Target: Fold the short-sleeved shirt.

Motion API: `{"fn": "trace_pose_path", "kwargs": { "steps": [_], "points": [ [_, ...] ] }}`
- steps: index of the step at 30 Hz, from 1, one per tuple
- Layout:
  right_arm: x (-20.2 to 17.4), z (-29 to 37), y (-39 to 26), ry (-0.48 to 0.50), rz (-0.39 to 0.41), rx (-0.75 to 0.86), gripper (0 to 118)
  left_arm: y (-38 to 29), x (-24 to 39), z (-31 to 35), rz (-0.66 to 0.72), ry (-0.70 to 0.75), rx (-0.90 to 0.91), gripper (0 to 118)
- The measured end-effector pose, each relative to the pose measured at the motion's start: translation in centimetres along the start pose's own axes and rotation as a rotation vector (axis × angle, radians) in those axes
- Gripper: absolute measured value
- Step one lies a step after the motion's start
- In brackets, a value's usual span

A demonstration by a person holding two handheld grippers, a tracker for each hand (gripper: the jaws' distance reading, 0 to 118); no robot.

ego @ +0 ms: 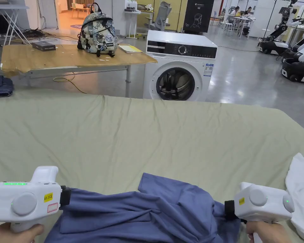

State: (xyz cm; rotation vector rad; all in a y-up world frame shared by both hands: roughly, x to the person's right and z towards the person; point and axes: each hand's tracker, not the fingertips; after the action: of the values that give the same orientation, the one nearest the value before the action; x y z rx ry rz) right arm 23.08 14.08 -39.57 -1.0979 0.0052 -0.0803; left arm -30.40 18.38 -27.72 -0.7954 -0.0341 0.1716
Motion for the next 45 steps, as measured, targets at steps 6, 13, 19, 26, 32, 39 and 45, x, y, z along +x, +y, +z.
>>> {"fn": "trace_pose_path", "kwargs": {
  "steps": [6,13,19,26,32,39,45],
  "points": [
    [-1.0,-0.2,-1.3,-0.02,0.049,0.05,2,-0.6,0.1,0.0,-0.014,0.015,-0.013,0],
    [-0.7,4.7,-0.9,-0.027,0.053,0.237,1,1.1,-0.2,0.9,-0.007,0.026,0.03,0],
    [-0.8,11.8,1.4,-0.034,0.071,0.441,1,5.2,-1.1,4.4,-0.003,0.054,0.132,0],
    [-0.4,19.1,4.8,-0.083,0.095,0.642,1,10.9,-3.8,10.3,0.007,0.131,0.266,0],
    [-0.3,23.3,8.1,-0.115,0.068,0.74,1,15.8,-7.4,13.4,0.036,0.184,0.333,0],
    [-0.9,26.0,12.2,-0.154,0.064,0.789,1,20.6,-9.6,15.1,0.05,0.246,0.349,0],
    [-2.4,27.7,15.2,-0.167,0.07,0.834,1,24.1,-10.2,15.8,0.068,0.236,0.385,0]
  ]
}}
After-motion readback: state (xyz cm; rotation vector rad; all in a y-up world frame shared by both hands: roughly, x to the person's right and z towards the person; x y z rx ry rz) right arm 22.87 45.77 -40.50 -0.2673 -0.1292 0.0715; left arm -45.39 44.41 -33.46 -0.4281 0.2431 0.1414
